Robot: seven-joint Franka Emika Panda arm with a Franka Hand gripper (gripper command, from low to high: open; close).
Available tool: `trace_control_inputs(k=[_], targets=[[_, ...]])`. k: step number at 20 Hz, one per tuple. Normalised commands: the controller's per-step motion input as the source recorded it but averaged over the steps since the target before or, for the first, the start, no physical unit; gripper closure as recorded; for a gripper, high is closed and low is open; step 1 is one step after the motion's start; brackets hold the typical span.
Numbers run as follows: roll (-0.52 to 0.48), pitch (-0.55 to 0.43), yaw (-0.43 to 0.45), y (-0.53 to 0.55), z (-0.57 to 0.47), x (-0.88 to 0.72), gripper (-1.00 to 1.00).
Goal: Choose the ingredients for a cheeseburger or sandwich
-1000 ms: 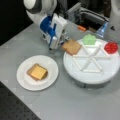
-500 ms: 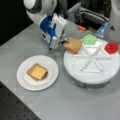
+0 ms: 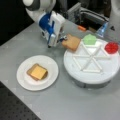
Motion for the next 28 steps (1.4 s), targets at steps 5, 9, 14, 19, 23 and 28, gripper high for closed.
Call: trace_control_inputs(k=[5,9,14,19,23,28], targets=[[0.048,0.156,0.063,-0.28,0.19,0.24,1.0],[0.0,0.137,0.036,-0.29,0.2,0.27,1.0],[-0.039,0.089,0.015,-0.3,0.15,0.33,1.0],[-0.002,0.093,0.109,-0.22,0.06,0.32,1.0],[0.005,0.151,0.21,-0.24,0.05,0.38,1.0],[-0.041,0.165,0.244,-0.31,-0.05,0.62,1.0]])
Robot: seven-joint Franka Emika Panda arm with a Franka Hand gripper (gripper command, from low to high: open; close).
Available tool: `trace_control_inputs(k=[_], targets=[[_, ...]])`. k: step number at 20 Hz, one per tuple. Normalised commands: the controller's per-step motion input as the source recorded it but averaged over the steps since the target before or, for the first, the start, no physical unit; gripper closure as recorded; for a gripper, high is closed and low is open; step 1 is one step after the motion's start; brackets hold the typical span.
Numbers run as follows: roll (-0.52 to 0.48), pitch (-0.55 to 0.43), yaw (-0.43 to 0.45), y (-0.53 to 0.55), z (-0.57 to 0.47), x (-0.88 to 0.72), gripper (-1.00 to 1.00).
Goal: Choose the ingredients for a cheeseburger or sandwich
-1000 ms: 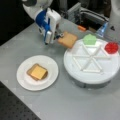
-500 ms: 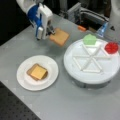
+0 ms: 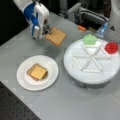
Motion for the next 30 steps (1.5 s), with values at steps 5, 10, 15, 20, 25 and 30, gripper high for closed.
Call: trace_control_inputs(k=[5,10,15,20,25,30], targets=[[-0.062,0.139,0.258,-0.4,-0.15,0.88,1.0],[0.008,0.133,0.243,-0.43,-0.18,0.89,1.0],[0.034,0.119,0.198,-0.33,-0.15,0.76,1.0],[-0.019,0.143,0.134,-0.17,-0.04,0.46,1.0],[-0.187,0.184,0.076,0.05,0.04,0.23,1.0],[-0.431,0.192,0.027,0.17,0.04,0.09,1.0]])
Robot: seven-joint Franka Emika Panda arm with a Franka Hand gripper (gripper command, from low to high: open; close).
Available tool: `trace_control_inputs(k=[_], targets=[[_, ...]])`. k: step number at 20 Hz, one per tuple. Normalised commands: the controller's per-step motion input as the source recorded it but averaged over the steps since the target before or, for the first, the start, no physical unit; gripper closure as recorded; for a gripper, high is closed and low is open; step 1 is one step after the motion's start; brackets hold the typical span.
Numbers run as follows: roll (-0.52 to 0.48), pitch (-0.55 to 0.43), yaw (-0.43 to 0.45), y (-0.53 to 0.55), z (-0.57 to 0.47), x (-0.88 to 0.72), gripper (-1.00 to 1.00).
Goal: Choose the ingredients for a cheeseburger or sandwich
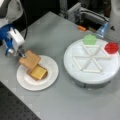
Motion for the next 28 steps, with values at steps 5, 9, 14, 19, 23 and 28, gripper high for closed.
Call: trace_control_inputs(k=[5,9,14,19,23,28], targets=[[-0.449,0.162,0.028,0.25,0.09,-0.06,1.0],[-0.374,0.107,-0.001,0.28,0.11,-0.11,1.0],[-0.368,0.065,-0.038,0.3,0.1,-0.14,1.0],[-0.362,0.014,-0.058,0.28,0.04,-0.23,1.0],[-0.318,-0.065,-0.105,0.3,-0.01,-0.26,1.0],[-0.273,-0.121,-0.179,0.36,-0.01,-0.28,1.0]])
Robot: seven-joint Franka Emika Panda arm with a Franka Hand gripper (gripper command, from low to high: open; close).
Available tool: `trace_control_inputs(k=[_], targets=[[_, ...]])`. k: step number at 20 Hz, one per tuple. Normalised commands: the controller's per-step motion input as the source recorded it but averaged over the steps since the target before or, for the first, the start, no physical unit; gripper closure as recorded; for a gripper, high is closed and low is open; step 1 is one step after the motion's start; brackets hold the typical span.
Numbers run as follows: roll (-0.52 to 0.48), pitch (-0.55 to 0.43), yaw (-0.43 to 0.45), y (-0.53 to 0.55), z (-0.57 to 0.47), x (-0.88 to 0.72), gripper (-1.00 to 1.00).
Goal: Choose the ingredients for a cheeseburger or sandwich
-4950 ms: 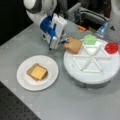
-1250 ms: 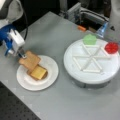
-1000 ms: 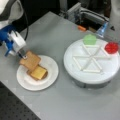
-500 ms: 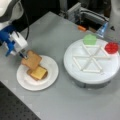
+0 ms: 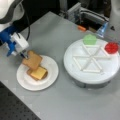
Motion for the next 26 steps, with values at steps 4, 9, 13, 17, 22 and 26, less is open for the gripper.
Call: trace_control_inputs(k=[4,9,13,17,22,26], targets=[[-0.221,-0.153,-0.219,0.41,0.02,-0.25,1.0],[-0.195,-0.18,-0.259,0.43,0.0,-0.21,1.0],[-0.138,-0.198,-0.297,0.45,-0.01,-0.23,1.0],[-0.126,-0.212,-0.31,0.4,-0.03,-0.29,1.0],[-0.107,-0.233,-0.299,0.35,-0.03,-0.34,1.0],[-0.087,-0.265,-0.278,0.33,-0.06,-0.38,1.0]])
